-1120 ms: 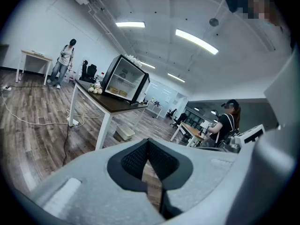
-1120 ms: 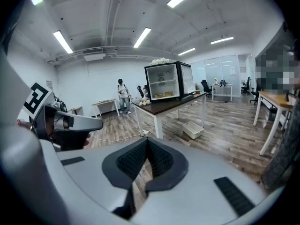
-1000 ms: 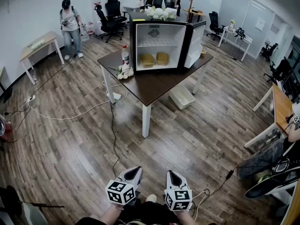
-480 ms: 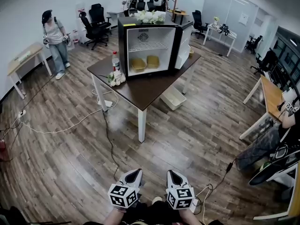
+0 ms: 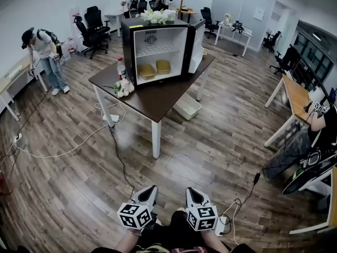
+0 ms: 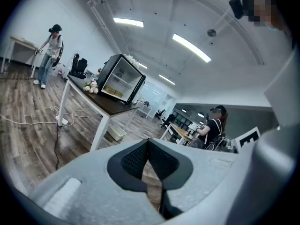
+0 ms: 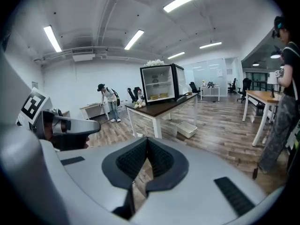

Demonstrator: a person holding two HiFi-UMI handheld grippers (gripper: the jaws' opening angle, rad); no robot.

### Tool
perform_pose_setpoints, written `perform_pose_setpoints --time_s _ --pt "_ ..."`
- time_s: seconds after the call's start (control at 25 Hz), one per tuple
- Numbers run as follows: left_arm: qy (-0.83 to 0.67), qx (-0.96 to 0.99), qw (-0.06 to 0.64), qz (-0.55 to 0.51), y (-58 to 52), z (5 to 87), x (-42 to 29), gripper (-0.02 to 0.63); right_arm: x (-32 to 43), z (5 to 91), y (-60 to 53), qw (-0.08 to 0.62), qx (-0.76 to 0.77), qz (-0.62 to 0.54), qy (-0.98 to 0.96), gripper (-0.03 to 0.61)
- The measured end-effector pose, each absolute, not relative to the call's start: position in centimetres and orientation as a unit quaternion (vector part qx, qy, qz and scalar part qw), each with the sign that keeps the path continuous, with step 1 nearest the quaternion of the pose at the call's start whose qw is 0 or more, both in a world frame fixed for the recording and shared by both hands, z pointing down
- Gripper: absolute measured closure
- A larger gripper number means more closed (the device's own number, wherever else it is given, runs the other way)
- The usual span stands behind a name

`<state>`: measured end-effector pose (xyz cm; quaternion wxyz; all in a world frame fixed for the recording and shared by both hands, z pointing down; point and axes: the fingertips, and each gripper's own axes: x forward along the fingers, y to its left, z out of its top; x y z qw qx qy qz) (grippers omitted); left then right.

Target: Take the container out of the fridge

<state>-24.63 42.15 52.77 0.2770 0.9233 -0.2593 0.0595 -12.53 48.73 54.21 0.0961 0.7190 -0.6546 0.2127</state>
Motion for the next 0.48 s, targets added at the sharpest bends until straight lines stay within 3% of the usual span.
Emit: perform_pose_setpoints --time_s 0.48 --pt "-0.292 0.916 0.258 0.098 39.0 54.7 -23.5 0.606 -8.9 56.7 43.8 0.082 0.721 0.265 -0.635 0.54"
